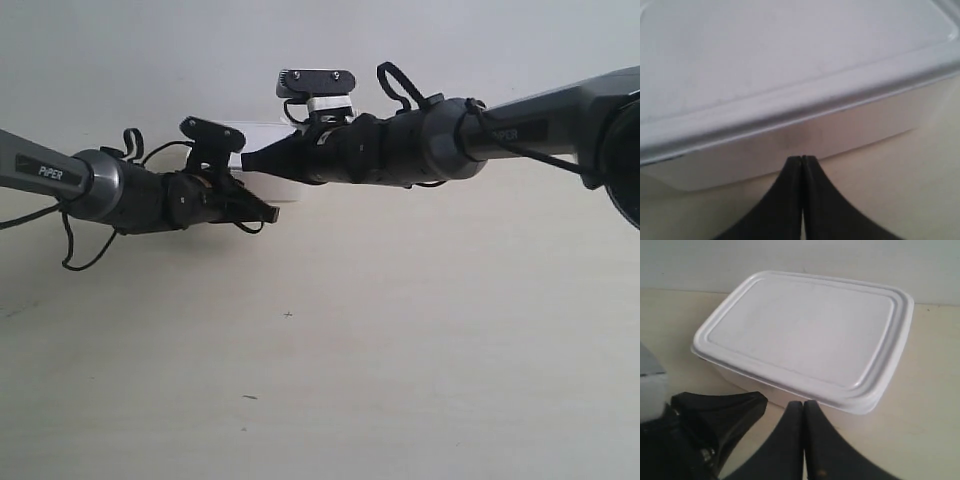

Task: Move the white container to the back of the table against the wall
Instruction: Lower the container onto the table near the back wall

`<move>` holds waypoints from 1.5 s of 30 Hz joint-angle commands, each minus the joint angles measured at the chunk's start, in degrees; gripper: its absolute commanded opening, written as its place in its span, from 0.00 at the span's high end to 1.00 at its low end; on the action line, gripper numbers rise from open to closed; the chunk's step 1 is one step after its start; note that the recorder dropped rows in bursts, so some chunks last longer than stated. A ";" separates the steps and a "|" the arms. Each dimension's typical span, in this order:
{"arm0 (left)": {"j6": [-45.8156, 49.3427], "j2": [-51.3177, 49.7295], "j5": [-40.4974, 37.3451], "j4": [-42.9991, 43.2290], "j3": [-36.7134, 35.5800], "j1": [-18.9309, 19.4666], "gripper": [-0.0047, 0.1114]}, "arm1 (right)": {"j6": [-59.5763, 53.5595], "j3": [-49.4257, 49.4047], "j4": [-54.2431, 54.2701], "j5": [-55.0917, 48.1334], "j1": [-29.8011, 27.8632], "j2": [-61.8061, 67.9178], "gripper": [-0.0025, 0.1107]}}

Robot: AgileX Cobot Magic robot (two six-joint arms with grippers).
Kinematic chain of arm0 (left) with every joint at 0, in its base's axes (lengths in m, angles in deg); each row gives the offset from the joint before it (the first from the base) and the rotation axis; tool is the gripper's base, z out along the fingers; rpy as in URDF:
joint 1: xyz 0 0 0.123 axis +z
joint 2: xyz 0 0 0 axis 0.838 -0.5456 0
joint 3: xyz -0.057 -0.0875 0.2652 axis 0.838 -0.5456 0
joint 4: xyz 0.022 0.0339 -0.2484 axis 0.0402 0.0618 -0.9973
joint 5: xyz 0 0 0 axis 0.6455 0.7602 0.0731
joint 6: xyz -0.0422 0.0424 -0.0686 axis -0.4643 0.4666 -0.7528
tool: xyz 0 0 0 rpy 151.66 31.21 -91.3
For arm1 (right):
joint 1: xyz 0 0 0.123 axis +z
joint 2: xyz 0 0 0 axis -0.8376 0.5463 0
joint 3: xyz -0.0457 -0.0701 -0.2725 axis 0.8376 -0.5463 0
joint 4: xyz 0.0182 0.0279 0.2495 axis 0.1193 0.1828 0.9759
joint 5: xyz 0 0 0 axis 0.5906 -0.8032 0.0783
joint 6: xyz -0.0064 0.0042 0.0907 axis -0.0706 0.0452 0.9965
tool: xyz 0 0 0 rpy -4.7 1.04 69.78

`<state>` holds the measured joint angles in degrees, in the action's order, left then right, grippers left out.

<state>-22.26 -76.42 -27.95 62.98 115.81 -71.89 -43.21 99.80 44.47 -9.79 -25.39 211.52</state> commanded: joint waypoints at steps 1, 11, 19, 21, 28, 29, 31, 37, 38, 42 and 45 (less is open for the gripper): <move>-0.31 -1.87 0.13 0.15 2.35 -1.07 0.96 | -2.49 -0.41 -0.65 -2.24 -0.20 -2.83 0.98; -0.31 -3.05 -0.09 1.34 8.60 -2.80 0.96 | -4.19 -4.21 -1.44 -1.90 -0.20 -7.05 0.98; -0.08 -7.16 -1.95 1.23 14.23 -2.80 0.96 | -4.34 -5.26 -1.53 -0.83 -0.20 -7.95 0.98; 0.04 -7.41 -2.09 1.23 15.10 -2.68 0.96 | -4.44 -5.38 -1.53 -0.83 -0.20 -8.23 0.98; 1.74 -7.41 -3.92 1.23 17.36 -0.97 0.96 | -5.37 -5.38 -1.53 -0.83 -0.20 -8.82 0.98; 1.63 -7.41 -4.07 0.98 17.62 -0.49 0.96 | -5.37 -5.38 -1.53 -0.83 -0.20 -8.82 0.98; 1.63 -7.41 -4.83 0.55 18.37 0.40 0.96 | -5.37 -5.38 -1.53 -0.83 -0.20 -8.82 0.98; 1.63 -7.41 -7.08 0.93 19.60 1.33 0.96 | -5.45 -5.38 -1.42 -0.52 -0.20 -8.79 0.98; 1.63 -7.41 -7.30 0.93 19.65 1.33 0.96 | -5.45 -5.38 -1.42 -0.52 -0.20 -8.79 0.98; 1.96 -7.41 -8.67 1.04 19.65 1.33 0.96 | -5.45 -5.38 -1.42 -1.34 -0.20 -8.79 0.98; 3.25 -7.14 -12.12 1.04 19.65 1.33 0.96 | -5.45 -5.38 -1.42 -2.79 -0.20 -8.84 0.98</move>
<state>-20.24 -84.27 -40.46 64.29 134.61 -71.46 -48.21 94.74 43.60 -11.55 -25.39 203.57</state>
